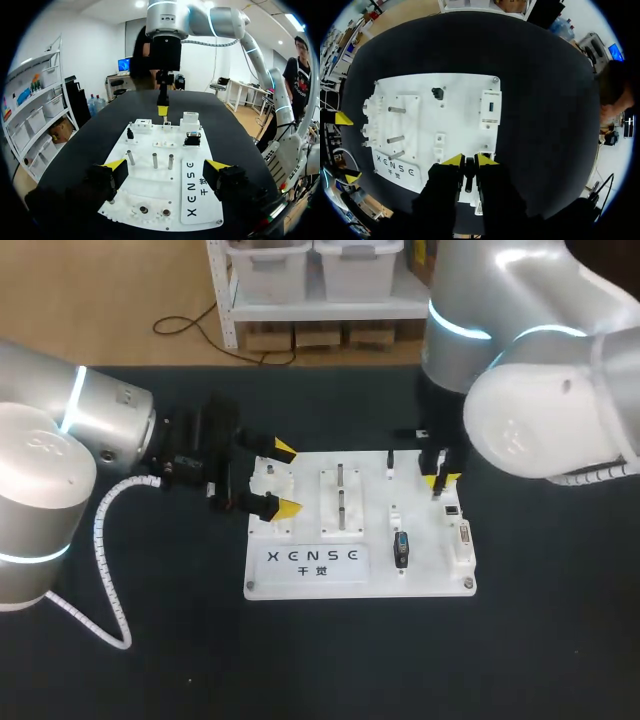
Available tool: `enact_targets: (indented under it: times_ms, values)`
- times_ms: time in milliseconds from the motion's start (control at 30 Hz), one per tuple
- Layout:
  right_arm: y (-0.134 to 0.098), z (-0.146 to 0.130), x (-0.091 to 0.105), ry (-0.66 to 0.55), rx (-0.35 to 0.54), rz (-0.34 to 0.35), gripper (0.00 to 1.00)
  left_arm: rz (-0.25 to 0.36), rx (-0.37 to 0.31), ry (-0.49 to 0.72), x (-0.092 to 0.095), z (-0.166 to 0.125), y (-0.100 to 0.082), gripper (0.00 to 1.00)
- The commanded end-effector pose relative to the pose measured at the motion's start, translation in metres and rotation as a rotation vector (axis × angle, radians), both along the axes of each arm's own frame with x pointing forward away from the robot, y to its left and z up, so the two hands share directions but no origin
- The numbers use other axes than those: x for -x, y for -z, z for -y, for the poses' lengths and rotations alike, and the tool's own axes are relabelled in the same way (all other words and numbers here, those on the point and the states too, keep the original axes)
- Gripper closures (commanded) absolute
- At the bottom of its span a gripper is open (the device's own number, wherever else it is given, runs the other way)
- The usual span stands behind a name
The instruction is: Insert the Ethernet cable into its matching sockets.
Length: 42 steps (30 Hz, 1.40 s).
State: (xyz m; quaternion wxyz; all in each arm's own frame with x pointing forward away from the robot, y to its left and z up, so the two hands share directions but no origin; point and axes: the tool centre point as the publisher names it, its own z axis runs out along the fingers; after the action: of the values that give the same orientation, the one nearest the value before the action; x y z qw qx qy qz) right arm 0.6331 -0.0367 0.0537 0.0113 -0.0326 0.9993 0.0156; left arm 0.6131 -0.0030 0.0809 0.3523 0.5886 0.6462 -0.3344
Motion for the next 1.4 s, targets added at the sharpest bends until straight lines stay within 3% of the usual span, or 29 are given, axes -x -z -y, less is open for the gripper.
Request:
enact_targets:
  times_ms: [33,633,1400]
  values:
    - [0.001,0.009,0.000,0.006,0.002,-0.004,1.00,0.003,0.004,-0.001,0.001,-0.001,0.001,0.00]
    - [0.018,0.019,0.000,0.005,0.013,-0.062,1.00,0.003,0.004,-0.001,0.001,-0.001,0.001,0.00]
    - [0.025,0.024,0.001,-0.001,0.022,-0.076,1.00,0.003,0.004,-0.001,0.001,-0.001,0.001,0.00]
